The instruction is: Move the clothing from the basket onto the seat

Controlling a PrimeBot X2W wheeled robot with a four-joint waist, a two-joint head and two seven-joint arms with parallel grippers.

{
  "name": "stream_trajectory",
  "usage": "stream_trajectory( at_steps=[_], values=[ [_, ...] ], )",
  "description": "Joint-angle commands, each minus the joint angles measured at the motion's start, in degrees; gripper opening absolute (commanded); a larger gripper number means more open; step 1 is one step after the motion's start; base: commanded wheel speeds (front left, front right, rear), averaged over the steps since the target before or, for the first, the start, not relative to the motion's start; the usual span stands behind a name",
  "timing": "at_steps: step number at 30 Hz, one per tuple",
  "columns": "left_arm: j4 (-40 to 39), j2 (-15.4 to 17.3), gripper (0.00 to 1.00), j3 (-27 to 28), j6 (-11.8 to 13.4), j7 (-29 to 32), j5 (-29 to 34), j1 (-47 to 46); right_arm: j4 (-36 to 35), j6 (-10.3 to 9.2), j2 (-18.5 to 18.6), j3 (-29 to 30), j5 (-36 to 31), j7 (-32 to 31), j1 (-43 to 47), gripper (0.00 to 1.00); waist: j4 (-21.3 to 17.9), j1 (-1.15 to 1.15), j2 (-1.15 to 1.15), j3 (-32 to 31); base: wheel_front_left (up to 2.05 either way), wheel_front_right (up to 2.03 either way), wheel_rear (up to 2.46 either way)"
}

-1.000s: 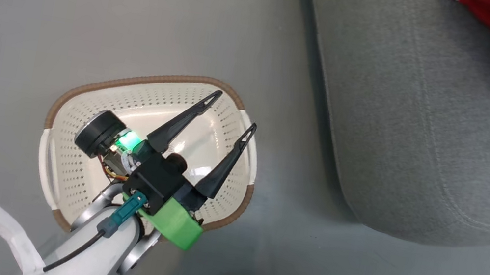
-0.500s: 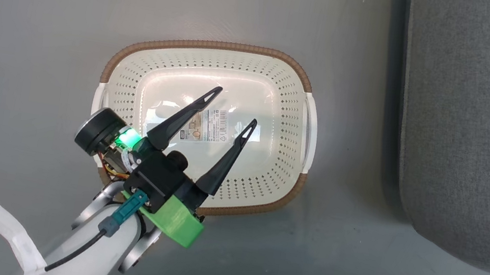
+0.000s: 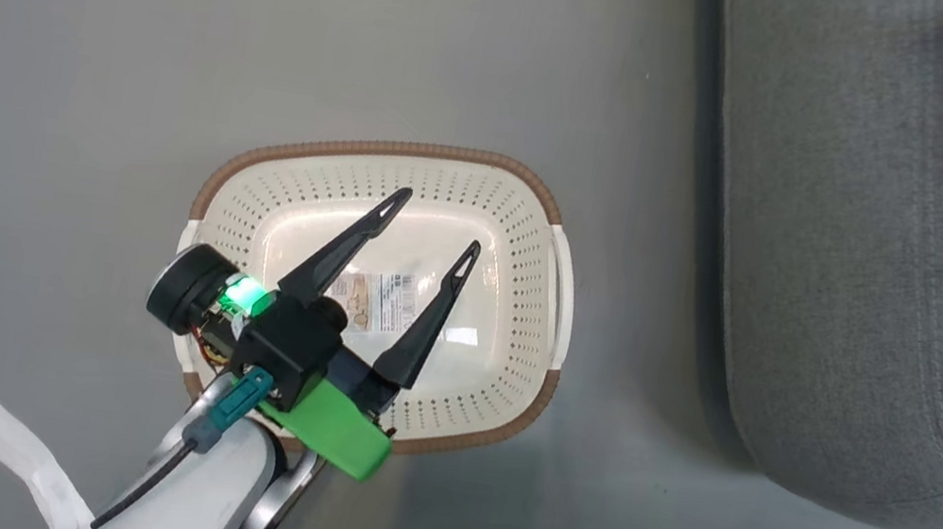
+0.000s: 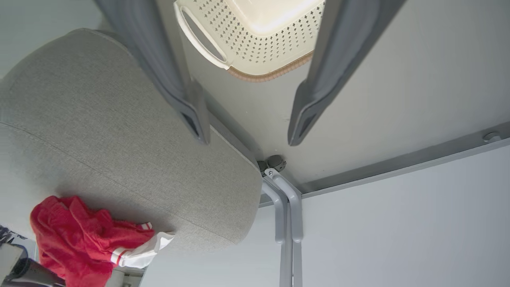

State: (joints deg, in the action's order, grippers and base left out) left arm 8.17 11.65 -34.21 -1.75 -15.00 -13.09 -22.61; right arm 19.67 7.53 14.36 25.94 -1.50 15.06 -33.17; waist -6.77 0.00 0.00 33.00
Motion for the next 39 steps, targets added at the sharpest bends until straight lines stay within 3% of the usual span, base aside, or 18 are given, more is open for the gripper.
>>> stream_trajectory(
  at_steps=[1,9,16,20,27,39],
  values=[
    [0.62,-0.31,1.00,0.77,0.23,-0.22,-0.60,1.68,-0.44,-0.07,-0.61,-0.52,-0.47,0.17,2.19,1.00,-2.64,0.00,0.00,-7.15,0.00,0.00,0.00],
    [2.71,-3.69,1.00,6.56,1.35,-0.21,-3.09,8.08,-1.99,-0.08,-4.42,-7.92,2.21,0.17,12.83,1.00,-1.51,0.00,0.00,-18.42,0.00,0.00,0.00],
    [1.75,-6.68,1.00,14.38,3.16,-0.21,-2.44,14.65,-5.07,-0.08,-6.40,-22.79,9.62,0.17,21.80,1.00,1.80,0.00,0.00,-24.89,0.00,0.00,0.00],
    [0.20,-7.95,1.00,19.17,2.78,-0.21,-2.73,18.40,-8.22,-0.08,-7.35,-28.67,14.63,0.17,25.01,1.00,3.29,0.00,0.00,-27.74,0.00,0.00,0.00],
    [-3.44,-8.68,1.00,25.76,3.36,-0.21,-1.57,24.91,-11.19,-0.08,-8.99,-31.69,14.92,0.17,29.69,1.00,6.10,0.00,0.00,-32.39,0.00,0.00,0.00],
    [-5.60,-8.71,1.00,28.16,2.31,-0.15,1.56,33.42,-14.60,-0.08,-9.33,-32.58,10.46,0.17,37.40,1.00,8.12,0.00,0.00,-38.83,0.00,0.00,0.00]
  ],
)
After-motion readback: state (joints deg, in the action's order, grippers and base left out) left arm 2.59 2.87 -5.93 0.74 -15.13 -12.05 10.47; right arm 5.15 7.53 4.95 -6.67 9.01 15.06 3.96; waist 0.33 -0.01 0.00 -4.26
